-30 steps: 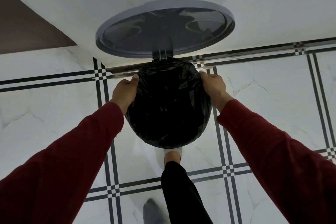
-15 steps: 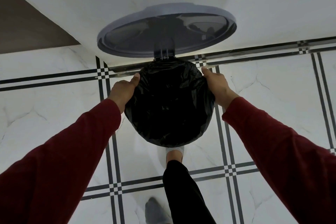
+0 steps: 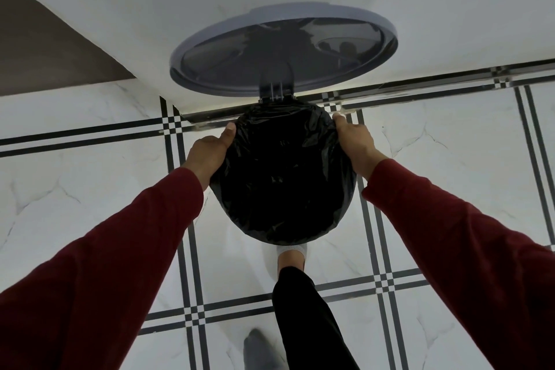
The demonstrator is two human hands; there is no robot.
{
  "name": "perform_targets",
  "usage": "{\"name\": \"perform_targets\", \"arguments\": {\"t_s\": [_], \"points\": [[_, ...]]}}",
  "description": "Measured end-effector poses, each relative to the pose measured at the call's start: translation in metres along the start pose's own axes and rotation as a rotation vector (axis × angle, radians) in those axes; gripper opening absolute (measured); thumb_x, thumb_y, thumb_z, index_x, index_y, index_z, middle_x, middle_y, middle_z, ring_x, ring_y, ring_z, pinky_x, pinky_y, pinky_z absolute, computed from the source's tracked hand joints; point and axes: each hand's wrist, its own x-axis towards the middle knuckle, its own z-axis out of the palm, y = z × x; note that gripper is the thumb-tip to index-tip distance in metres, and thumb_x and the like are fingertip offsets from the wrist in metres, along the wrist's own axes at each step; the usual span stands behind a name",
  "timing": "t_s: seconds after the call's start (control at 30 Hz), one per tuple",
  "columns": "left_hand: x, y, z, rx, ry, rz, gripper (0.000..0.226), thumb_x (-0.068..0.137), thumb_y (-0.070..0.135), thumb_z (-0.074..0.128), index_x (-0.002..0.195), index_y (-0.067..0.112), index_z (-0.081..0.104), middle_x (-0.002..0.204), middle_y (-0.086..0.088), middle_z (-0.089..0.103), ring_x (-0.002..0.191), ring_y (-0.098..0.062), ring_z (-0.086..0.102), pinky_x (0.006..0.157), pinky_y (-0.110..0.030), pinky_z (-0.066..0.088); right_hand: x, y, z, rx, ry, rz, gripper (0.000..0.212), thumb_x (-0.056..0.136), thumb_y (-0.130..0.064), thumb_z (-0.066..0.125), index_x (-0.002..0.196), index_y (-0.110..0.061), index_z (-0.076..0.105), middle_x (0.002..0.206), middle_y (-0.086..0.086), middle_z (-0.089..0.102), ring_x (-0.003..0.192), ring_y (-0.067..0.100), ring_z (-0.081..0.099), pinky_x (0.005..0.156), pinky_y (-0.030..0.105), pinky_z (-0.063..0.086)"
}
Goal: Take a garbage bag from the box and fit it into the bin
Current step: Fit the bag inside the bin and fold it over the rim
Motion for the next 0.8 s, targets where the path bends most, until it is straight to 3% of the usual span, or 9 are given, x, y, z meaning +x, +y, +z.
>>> {"name": "perform_targets", "arguments": {"t_s": [0.1,0.2,0.3,0.33,0.4,0.47,0.6,0.7,0.8], "points": [[0.001,-0.002,0.001,-0.119,-0.006,-0.017,0.083,0.092,0.078,0.045,0.129,0.006,0.063,0.130,-0.011,0.064,0.120,-0.030,0.061,0.107,-0.042,0.049,-0.002,-0.004,0.001,-0.028,0.034,0.010,0.064,0.096,-0.060,0.041,0.110,-0.005,0.070,0.118,0.015,0.068,0.111,0.035,0.061,0.101,0.042,0.048],[-0.004,-0.005,0.002,-0.110,0.033,-0.035,0.075,0.087,0.082,0.049,0.122,0.018,0.065,0.121,-0.015,0.065,0.127,-0.037,0.058,0.102,-0.035,0.051,-0.009,-0.003,-0.008,-0.094,0.133,-0.053,0.054,0.098,-0.058,0.035,0.084,-0.016,0.067,0.103,0.008,0.065,0.098,0.029,0.054,0.091,0.038,0.041],[-0.024,-0.014,0.005,-0.213,0.331,-0.126,0.083,0.079,0.085,0.053,0.136,0.024,0.055,0.146,-0.015,0.050,0.140,-0.039,0.040,0.112,-0.046,0.037,-0.036,0.016,-0.016,0.089,0.342,-0.068,0.046,0.095,-0.053,0.038,0.090,-0.016,0.066,0.086,-0.002,0.066,0.090,0.026,0.057,0.078,0.030,0.042],[-0.033,-0.016,0.005,-0.267,0.430,-0.144,0.076,0.083,0.079,0.053,0.136,0.025,0.052,0.149,-0.014,0.045,0.139,-0.038,0.037,0.110,-0.046,0.034,-0.049,0.024,-0.017,0.171,0.397,-0.043,0.042,0.094,-0.048,0.042,0.088,-0.013,0.066,0.079,-0.005,0.065,0.087,0.025,0.059,0.069,0.023,0.040],[-0.047,-0.026,0.009,-0.388,0.524,-0.183,0.060,0.090,0.068,0.053,0.129,0.023,0.054,0.146,-0.012,0.046,0.133,-0.035,0.041,0.101,-0.042,0.036,-0.077,0.041,-0.012,0.342,0.418,0.075,0.031,0.088,-0.040,0.049,0.080,-0.015,0.065,0.074,-0.007,0.063,0.080,0.020,0.062,0.064,0.023,0.042],[-0.063,-0.038,0.016,-0.536,0.455,-0.271,0.049,0.095,0.061,0.051,0.121,0.020,0.057,0.145,-0.010,0.050,0.123,-0.032,0.050,0.104,-0.044,0.044,-0.097,0.056,-0.005,0.503,0.337,0.217,0.024,0.082,-0.037,0.052,0.076,-0.017,0.063,0.078,-0.003,0.064,0.073,0.021,0.059,0.070,0.033,0.050],[-0.099,-0.052,0.031,-0.908,0.017,-0.425,0.038,0.103,0.052,0.045,0.116,0.023,0.067,0.125,-0.003,0.069,0.111,-0.025,0.065,0.084,-0.042,0.055,-0.115,0.068,0.002,0.727,0.107,0.371,0.023,0.084,-0.034,0.055,0.093,-0.018,0.070,0.091,0.000,0.066,0.079,0.019,0.064,0.065,0.032,0.051],[-0.103,-0.051,0.035,-0.989,0.012,-0.430,0.034,0.104,0.041,0.048,0.123,0.022,0.070,0.120,-0.004,0.073,0.110,-0.025,0.068,0.090,-0.042,0.057,-0.117,0.069,-0.001,0.834,0.046,0.402,0.015,0.083,-0.027,0.057,0.090,-0.018,0.066,0.085,0.000,0.062,0.079,0.018,0.060,0.066,0.030,0.049],[-0.101,-0.051,0.035,-1.018,0.020,-0.454,0.024,0.099,0.029,0.055,0.113,0.022,0.074,0.114,-0.003,0.073,0.108,-0.024,0.068,0.091,-0.042,0.059,-0.114,0.072,-0.008,0.860,-0.038,0.435,0.009,0.081,-0.025,0.058,0.077,-0.021,0.065,0.074,-0.005,0.065,0.070,0.014,0.062,0.071,0.031,0.050]]}}
